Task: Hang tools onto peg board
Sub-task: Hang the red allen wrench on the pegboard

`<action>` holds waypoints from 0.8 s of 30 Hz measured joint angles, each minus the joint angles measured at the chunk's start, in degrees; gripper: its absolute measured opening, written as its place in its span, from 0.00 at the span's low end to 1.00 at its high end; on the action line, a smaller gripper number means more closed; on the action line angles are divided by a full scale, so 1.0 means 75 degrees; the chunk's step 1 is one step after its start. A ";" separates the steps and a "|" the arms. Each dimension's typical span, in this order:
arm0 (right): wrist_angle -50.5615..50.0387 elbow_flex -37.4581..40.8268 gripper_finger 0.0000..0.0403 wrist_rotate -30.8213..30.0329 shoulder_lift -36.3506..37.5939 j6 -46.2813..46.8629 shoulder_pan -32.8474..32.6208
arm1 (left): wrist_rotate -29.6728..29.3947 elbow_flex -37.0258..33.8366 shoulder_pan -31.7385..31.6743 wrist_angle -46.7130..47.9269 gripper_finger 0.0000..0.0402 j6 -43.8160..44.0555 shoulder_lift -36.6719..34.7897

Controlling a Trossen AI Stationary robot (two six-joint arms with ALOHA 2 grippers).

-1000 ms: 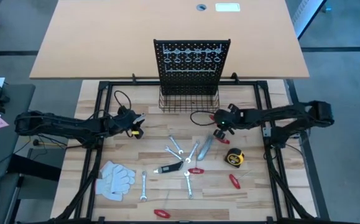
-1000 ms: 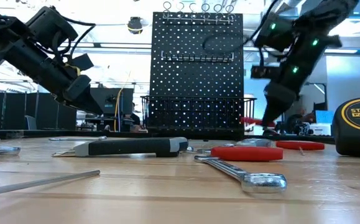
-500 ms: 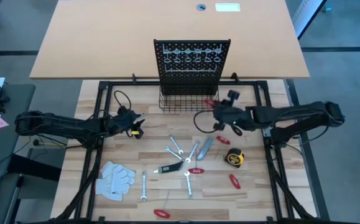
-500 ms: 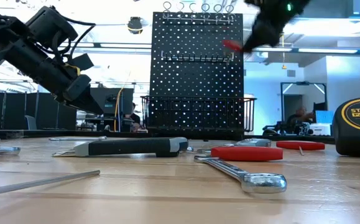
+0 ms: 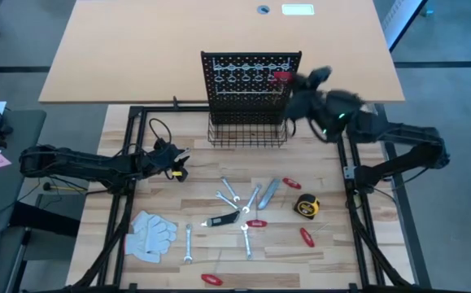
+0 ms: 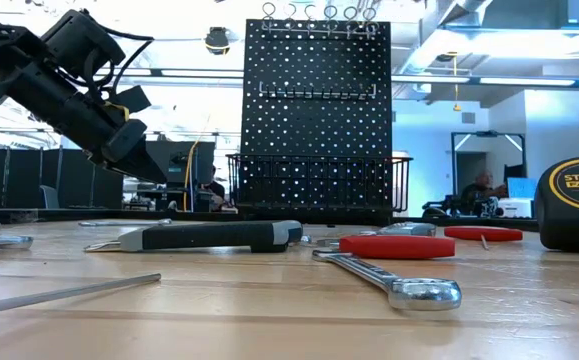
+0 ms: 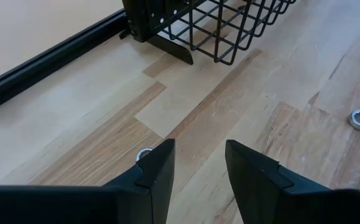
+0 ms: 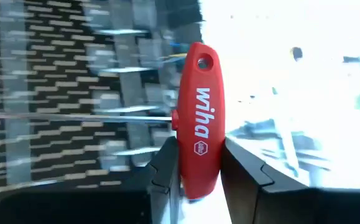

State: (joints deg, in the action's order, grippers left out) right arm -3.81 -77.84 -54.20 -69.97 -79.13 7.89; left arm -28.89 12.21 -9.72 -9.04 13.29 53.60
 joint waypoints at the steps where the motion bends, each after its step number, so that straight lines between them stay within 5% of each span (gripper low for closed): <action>1: 0.0229 -0.0133 0.22 0.0001 -0.0001 -0.0325 0.0074 | -0.0002 0.0000 0.0000 0.0000 0.34 -0.0002 0.0000; 9: 0.1039 -0.0821 0.22 0.0555 -0.0020 -0.2429 0.0537 | 0.0001 0.0000 0.0000 0.0003 0.34 -0.0002 0.0000; 24: 0.0960 -0.1297 0.22 0.1533 -0.0455 -0.2365 0.1948 | -0.0003 0.0000 0.0000 0.0003 0.34 -0.0002 0.0000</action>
State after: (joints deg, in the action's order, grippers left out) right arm 3.39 -87.57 -42.70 -73.39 -96.86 22.50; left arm -28.91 12.21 -9.72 -9.02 13.28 53.60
